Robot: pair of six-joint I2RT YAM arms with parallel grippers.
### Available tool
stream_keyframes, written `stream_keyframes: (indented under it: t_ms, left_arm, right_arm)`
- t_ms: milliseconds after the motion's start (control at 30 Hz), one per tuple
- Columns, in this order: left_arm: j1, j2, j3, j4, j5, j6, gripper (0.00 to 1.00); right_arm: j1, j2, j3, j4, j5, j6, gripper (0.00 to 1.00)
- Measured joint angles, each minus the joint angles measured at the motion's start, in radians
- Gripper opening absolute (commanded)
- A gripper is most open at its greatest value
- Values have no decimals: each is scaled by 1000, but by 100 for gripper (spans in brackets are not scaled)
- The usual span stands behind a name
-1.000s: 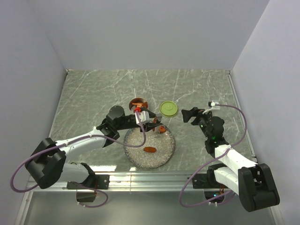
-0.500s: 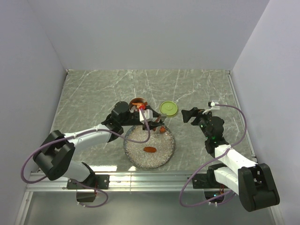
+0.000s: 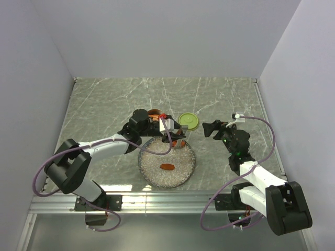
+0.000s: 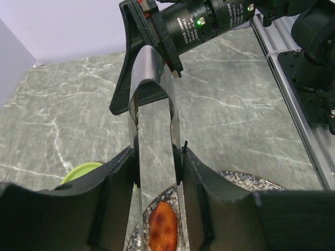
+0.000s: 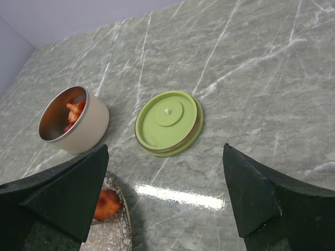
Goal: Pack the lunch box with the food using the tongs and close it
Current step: Pick up the food using the clamp
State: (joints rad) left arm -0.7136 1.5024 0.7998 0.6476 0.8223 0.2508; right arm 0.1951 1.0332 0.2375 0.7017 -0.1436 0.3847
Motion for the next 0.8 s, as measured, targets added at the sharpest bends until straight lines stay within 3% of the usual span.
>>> stream_keyframes:
  t_ms: [167, 300, 500, 800]
  left_arm:
    - [0, 22, 19, -3, 15, -1, 39]
    - [0, 31, 27, -5, 18, -3, 20]
    - [0, 24, 27, -15, -5, -10, 11]
    - [14, -78, 0, -56, -271, -107, 7]
  right_arm:
    - [4, 0, 0, 0, 0, 0, 96]
    - [5, 0, 0, 0, 0, 0, 96]
    - [5, 0, 0, 0, 0, 0, 96]
    - [5, -1, 0, 0, 1, 0, 96]
